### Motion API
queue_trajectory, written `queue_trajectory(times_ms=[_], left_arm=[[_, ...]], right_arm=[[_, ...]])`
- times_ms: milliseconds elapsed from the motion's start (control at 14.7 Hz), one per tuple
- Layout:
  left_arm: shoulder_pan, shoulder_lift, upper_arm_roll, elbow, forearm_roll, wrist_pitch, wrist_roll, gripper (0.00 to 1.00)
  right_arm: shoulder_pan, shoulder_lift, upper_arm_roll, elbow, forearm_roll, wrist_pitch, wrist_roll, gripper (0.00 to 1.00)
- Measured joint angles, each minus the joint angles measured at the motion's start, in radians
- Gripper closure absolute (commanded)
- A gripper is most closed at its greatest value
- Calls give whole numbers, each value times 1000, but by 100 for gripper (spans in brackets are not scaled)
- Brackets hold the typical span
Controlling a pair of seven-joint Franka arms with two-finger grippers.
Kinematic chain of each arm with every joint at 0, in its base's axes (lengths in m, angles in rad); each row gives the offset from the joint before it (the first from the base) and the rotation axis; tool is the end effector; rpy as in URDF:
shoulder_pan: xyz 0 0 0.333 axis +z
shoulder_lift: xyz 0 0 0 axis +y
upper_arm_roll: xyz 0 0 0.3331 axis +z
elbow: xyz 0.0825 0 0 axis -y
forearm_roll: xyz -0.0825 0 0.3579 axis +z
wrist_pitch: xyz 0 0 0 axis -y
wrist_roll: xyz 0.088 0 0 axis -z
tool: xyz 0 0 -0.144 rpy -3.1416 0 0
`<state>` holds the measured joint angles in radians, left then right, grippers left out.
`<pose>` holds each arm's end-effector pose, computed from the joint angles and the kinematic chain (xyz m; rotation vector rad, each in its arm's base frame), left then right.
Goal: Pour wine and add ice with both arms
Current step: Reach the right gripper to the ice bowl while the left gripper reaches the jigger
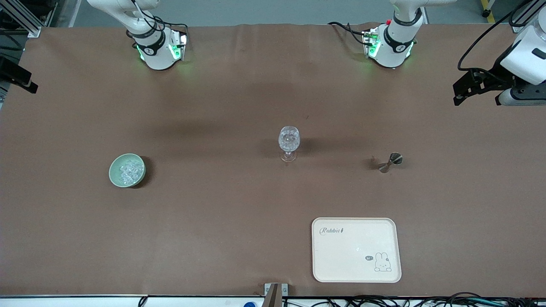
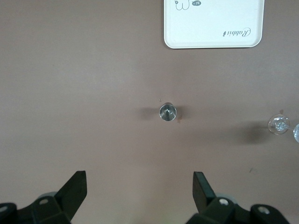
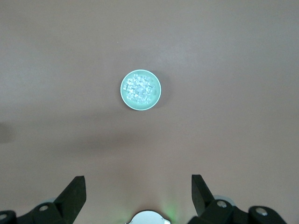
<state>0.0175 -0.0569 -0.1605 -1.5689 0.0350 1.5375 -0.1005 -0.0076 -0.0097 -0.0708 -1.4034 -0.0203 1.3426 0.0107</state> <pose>0.5029 -0.0698 0.6317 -3.0999 0.0632 -0.0464 0.4958 -0.0424 0.6629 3.1197 -0.1454 -0.0808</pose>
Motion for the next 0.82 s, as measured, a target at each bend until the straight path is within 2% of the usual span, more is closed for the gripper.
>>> queue_trajectory(times_ms=[477,818], left_arm=[[15,11,10,0,0,-1,25,0],[45,98,15,-1,-1,10,16,0]], right_arm=[[6,19,0,-39,2,79,-1,1],[10,21,1,-46,18,101,-2,2]])
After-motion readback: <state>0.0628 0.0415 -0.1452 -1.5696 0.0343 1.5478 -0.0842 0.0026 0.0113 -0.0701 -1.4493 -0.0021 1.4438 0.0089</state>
